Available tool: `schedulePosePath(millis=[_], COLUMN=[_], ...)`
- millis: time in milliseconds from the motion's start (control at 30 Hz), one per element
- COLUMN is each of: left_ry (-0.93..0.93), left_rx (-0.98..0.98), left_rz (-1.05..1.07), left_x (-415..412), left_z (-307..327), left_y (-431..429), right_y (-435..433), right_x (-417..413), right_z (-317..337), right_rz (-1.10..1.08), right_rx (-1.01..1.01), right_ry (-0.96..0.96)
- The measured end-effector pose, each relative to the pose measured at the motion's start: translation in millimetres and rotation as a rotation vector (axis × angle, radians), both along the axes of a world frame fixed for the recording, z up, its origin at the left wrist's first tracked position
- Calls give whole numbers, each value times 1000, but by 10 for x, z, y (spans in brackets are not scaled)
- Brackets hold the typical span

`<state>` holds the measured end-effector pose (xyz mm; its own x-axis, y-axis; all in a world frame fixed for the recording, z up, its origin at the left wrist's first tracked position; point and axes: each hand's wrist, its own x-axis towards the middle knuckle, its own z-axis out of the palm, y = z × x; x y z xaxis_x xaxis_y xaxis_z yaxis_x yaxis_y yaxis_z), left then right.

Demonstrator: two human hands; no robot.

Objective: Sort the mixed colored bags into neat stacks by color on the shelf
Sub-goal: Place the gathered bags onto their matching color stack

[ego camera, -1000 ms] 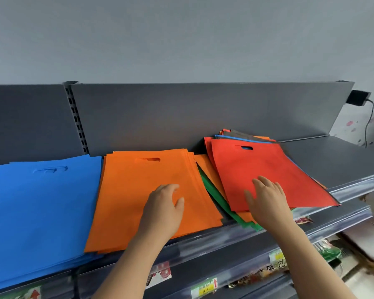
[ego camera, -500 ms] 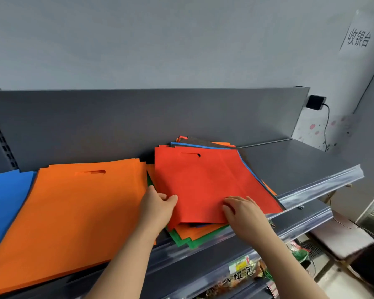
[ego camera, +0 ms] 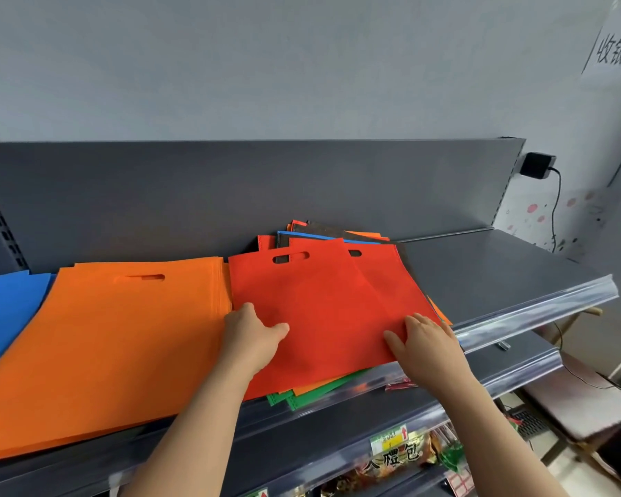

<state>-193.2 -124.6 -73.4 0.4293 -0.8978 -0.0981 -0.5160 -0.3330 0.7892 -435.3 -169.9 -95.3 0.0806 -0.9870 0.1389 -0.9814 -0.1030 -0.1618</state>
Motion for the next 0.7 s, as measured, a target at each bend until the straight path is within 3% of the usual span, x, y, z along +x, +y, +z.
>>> schedulePosePath(millis=[133, 300, 467, 700], left_ry=[67, 440, 310, 330], left_rx=[-41, -144, -137, -73], left_rz=[84, 154, 121, 40], left_x=[-2, 54, 52, 65], left_z=[0, -19, -39, -27], left_y=[-2, 19, 56, 87], right_y=[-57, -41, 15, -4], right_x=[-52, -54, 68, 41], right_z=[-56, -67, -12, 22], right_rz=[4, 97, 185, 116], right_rx=[-37, -66, -58, 22], right_ry=[-26, -92, -165, -136])
